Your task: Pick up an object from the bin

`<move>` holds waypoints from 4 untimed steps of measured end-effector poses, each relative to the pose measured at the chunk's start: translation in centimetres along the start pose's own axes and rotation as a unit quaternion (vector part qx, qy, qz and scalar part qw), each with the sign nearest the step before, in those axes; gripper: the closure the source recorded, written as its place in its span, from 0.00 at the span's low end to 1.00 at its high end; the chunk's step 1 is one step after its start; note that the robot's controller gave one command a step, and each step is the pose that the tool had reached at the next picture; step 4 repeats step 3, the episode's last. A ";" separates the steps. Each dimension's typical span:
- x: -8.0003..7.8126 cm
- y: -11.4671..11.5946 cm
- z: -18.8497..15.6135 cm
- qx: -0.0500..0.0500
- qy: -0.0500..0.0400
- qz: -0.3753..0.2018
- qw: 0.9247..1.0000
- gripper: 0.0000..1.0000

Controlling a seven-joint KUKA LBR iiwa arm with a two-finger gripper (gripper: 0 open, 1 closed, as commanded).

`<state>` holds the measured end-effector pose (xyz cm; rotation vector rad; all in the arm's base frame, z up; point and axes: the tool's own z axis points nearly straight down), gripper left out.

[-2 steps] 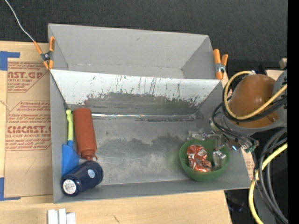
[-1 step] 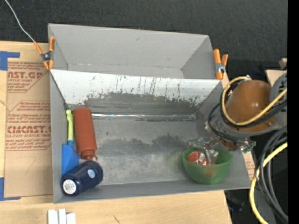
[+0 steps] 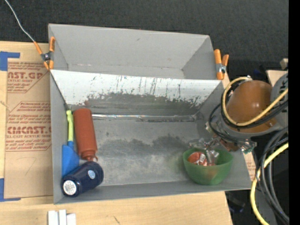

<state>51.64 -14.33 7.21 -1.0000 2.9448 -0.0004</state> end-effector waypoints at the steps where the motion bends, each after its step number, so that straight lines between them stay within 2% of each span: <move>1: -0.2 0.3 0.0 0.001 -0.001 -0.025 1.000 1.00; 2: -0.9 -0.1 -7.4 -0.001 0.001 -0.022 1.000 1.00; 3: -1.1 0.9 -17.2 -0.001 -0.001 -0.050 0.999 1.00; 4: -1.1 0.9 -17.2 -0.001 -0.001 -0.050 0.999 1.00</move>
Offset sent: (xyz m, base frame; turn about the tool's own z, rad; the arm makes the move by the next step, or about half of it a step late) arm 0.0098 0.0036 0.1138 -0.0374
